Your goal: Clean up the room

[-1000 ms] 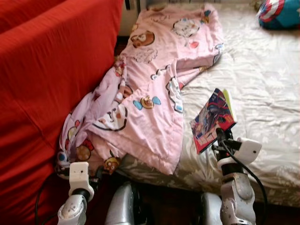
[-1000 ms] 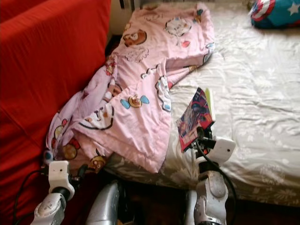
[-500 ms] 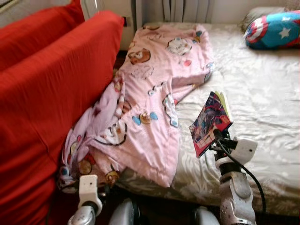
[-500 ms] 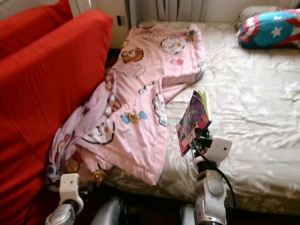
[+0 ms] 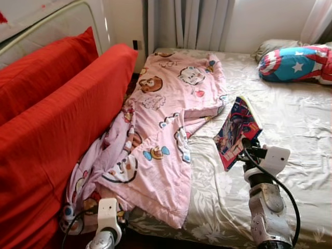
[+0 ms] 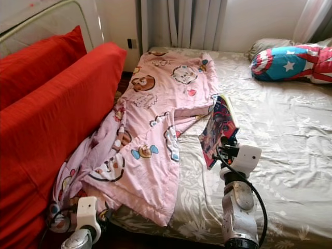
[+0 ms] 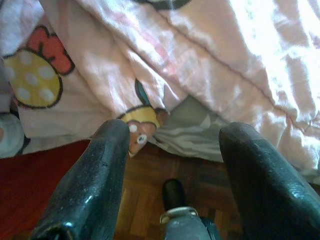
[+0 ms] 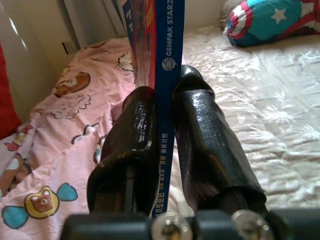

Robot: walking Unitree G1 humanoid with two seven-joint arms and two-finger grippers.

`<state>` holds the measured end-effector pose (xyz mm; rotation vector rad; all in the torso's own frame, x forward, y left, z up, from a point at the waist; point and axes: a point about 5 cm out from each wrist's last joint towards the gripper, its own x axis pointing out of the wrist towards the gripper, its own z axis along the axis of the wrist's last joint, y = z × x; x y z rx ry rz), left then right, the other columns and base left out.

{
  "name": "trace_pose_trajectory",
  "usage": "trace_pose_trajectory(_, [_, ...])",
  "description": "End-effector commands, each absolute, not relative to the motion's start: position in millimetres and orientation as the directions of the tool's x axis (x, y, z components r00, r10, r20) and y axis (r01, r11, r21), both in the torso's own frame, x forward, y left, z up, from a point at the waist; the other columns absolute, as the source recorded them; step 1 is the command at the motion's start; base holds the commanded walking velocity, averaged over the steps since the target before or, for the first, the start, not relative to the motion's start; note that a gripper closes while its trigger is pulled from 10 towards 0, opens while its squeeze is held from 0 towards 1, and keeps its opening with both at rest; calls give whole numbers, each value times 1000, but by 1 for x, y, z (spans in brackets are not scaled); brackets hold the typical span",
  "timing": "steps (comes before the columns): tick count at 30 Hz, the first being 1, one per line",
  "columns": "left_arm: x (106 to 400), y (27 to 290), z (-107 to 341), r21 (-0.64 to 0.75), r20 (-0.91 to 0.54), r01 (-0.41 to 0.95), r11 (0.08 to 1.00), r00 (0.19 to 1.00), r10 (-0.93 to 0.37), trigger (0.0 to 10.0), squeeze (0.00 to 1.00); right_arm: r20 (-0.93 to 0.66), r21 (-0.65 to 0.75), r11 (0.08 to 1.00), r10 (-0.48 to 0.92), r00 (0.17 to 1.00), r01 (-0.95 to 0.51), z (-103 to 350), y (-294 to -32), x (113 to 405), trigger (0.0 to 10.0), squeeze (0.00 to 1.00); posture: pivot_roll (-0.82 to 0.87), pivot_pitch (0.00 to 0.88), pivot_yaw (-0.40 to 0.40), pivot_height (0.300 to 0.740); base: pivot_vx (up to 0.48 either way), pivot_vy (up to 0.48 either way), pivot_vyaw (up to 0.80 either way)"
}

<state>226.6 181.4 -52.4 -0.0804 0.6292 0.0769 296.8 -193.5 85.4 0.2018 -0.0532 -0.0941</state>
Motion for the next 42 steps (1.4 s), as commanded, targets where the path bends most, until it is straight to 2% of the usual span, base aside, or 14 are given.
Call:
trace_pose_trajectory(1, [215,184,-62,-26,-642,-102,994,764,62,10000,0,43,196,975,-118,992,107,86,-197,297,10000,0,-125,71,-30,732,0,0,0])
trace_pose_trajectory(6, [207,187,-66,-8,-661,-106,994,746,75,10000,0,3,186,974,-131,991,128,82,-198,296,10000,0,-125,79,-25,732,0,0,0])
trace_pose_trajectory(11, [204,188,-68,9,-671,-95,995,738,76,10000,0,-12,205,967,-150,989,149,79,-199,296,10000,0,-129,82,-19,732,0,0,-738])
trace_pose_trajectory(14, [203,188,-68,15,-672,-87,996,737,74,10000,0,-5,205,967,-157,988,154,79,-199,296,10000,0,-131,79,-16,732,0,-480,-733])
trace_pose_trajectory(30, [194,188,-73,33,-686,-92,995,722,90,10000,0,-4,190,974,-128,992,127,79,-190,300,10000,0,-121,57,-19,732,0,-474,0])
trace_pose_trajectory(42, [193,190,-73,37,-692,-92,995,716,92,10000,0,4,186,975,-122,993,119,80,-189,300,10000,0,-116,83,-21,732,0,-452,0])
